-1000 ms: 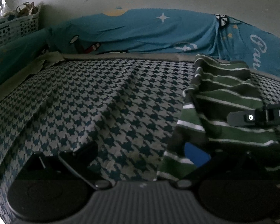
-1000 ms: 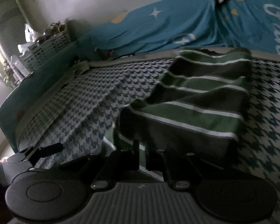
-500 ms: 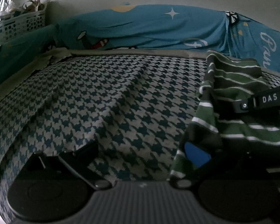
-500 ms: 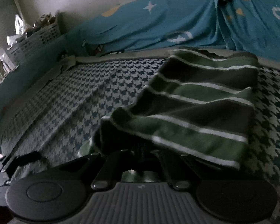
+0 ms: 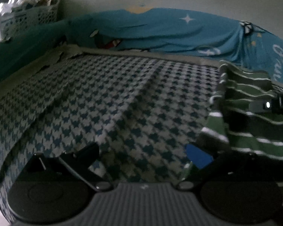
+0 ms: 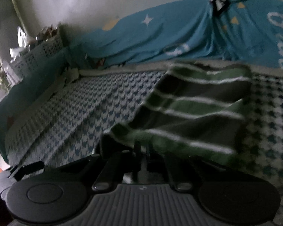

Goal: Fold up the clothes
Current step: 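Lift the grasped strip end upward with the right tool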

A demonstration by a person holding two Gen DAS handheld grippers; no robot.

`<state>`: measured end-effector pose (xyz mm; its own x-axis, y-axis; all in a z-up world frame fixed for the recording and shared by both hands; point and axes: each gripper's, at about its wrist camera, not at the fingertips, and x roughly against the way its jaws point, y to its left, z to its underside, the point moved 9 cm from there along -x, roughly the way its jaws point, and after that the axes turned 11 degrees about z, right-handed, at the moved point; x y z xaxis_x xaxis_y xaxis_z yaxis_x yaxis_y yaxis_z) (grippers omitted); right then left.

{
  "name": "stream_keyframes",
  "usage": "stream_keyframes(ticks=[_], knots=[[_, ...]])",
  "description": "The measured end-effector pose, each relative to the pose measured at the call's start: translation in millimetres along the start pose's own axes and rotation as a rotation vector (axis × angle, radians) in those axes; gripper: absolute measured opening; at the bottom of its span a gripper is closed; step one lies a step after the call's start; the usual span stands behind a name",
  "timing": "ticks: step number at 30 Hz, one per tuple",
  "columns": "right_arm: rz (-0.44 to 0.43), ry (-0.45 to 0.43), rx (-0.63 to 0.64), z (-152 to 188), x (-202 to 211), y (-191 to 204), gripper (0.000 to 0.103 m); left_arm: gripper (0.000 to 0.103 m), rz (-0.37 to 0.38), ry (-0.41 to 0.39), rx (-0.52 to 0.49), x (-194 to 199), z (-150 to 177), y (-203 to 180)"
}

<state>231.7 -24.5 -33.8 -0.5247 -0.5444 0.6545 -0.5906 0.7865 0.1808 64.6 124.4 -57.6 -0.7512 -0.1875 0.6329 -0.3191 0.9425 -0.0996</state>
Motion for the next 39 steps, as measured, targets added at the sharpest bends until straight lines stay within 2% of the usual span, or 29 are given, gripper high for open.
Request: stream_keyframes(ticks=[10,19,28,31,39], knots=[[0.071,-0.051,-0.114,-27,16,-53,0.008,0.103,0.118,0.046,-0.038,-2,-5,-39],[0.145,-0.08,-0.169,-40,9,-90,0.029,0.103,0.228,0.098,-0.131,-14,-15,-79],[0.186,-0.081,-0.171,-51,-12,-116,0.046,0.103,0.26,0.128,-0.12,-34,-14,-91],[0.19,-0.078,-0.183,-55,-21,-126,0.047,0.103,0.264,0.14,-0.125,-38,-9,-94],[0.131,-0.092,-0.167,-69,-40,-135,0.048,0.103,0.248,0.149,-0.134,-48,-7,-97]])
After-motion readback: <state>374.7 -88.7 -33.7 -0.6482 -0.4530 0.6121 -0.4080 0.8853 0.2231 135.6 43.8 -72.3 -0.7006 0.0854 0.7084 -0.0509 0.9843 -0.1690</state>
